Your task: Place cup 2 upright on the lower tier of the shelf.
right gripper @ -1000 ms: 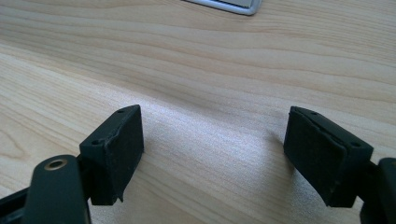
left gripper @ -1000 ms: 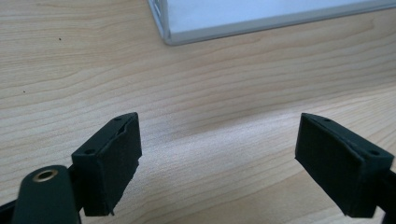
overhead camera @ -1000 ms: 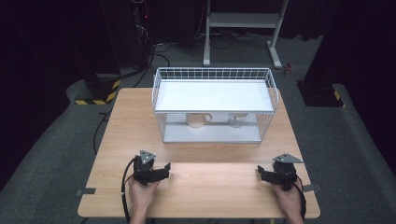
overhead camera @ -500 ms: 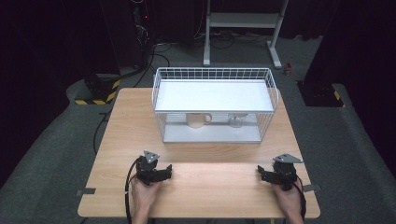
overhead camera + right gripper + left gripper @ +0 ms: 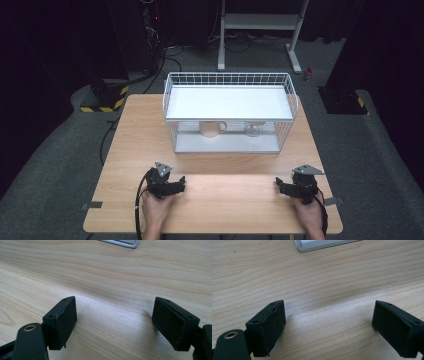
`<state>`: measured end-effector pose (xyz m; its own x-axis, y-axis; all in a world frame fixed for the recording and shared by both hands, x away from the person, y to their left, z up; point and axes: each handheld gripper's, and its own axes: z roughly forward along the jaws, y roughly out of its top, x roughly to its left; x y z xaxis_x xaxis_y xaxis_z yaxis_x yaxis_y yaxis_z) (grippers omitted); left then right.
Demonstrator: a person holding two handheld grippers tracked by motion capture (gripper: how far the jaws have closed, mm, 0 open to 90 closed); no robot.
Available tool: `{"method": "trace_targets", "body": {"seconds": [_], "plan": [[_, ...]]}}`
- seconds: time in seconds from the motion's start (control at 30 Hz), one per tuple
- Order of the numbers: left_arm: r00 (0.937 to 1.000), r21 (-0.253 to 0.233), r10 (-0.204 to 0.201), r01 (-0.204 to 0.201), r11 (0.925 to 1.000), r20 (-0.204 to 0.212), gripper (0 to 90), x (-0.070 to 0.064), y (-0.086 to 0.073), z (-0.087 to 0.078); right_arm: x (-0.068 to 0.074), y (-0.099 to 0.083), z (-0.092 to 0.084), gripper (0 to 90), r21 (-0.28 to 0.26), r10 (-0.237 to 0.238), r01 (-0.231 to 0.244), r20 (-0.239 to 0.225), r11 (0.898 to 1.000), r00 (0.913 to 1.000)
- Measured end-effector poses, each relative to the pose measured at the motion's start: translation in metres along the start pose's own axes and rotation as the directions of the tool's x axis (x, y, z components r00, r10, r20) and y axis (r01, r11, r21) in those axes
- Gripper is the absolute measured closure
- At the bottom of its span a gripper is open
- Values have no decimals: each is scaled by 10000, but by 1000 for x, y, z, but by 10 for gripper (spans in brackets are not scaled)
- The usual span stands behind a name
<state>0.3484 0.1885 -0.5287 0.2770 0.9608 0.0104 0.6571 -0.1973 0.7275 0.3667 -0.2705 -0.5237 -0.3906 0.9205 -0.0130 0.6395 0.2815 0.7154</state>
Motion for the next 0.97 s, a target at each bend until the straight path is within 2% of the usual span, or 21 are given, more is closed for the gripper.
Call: {"method": "trace_targets", "body": {"seconds": [0.97], "plan": [[9999, -47, -121, 121, 9999, -59, 146, 0, 0, -1, 0, 0, 0, 202, 1, 4, -4, 3, 10000, 10000]]}}
